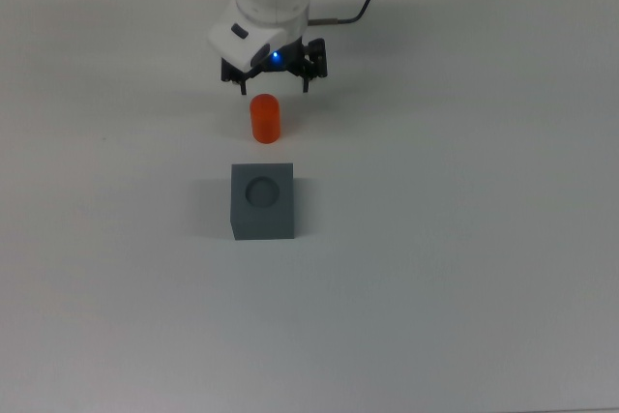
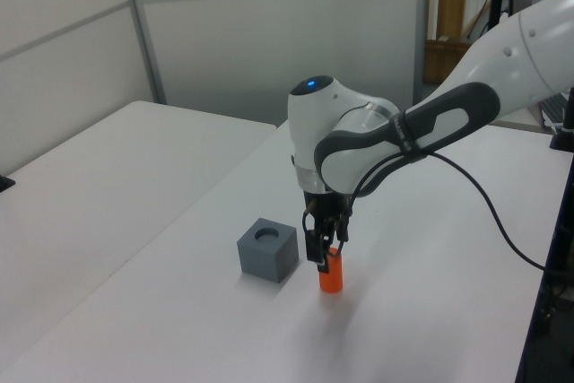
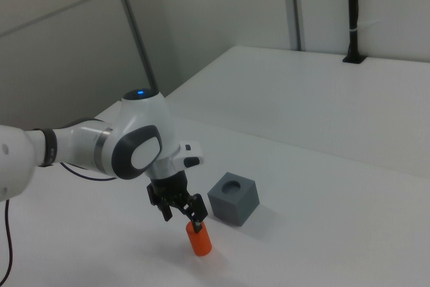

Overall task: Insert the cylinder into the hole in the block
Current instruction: 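Close the gripper on the orange cylinder and lift it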

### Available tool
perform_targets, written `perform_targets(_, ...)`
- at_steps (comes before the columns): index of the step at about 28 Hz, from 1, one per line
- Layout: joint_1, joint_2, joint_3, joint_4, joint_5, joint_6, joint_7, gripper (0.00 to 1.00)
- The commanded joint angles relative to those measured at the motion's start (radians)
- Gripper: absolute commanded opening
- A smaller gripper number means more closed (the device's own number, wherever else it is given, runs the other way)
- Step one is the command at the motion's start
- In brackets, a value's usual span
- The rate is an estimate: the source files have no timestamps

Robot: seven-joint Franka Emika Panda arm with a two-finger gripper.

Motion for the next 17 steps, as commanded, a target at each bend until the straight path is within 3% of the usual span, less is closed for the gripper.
perform_targets(1, 0.000, 0.030, 0.000, -0.004, -0.014, 0.051, 0.011, 0.94)
perform_targets(8, -0.001, 0.058, 0.000, 0.000, -0.017, 0.076, 0.011, 0.79)
perform_targets(9, -0.003, 0.061, 0.000, 0.000, -0.017, 0.077, 0.011, 0.74)
perform_targets(10, -0.003, 0.062, 0.000, 0.000, -0.017, 0.079, 0.011, 0.58)
perform_targets(17, -0.009, 0.058, -0.007, 0.002, -0.021, 0.078, 0.001, 0.15)
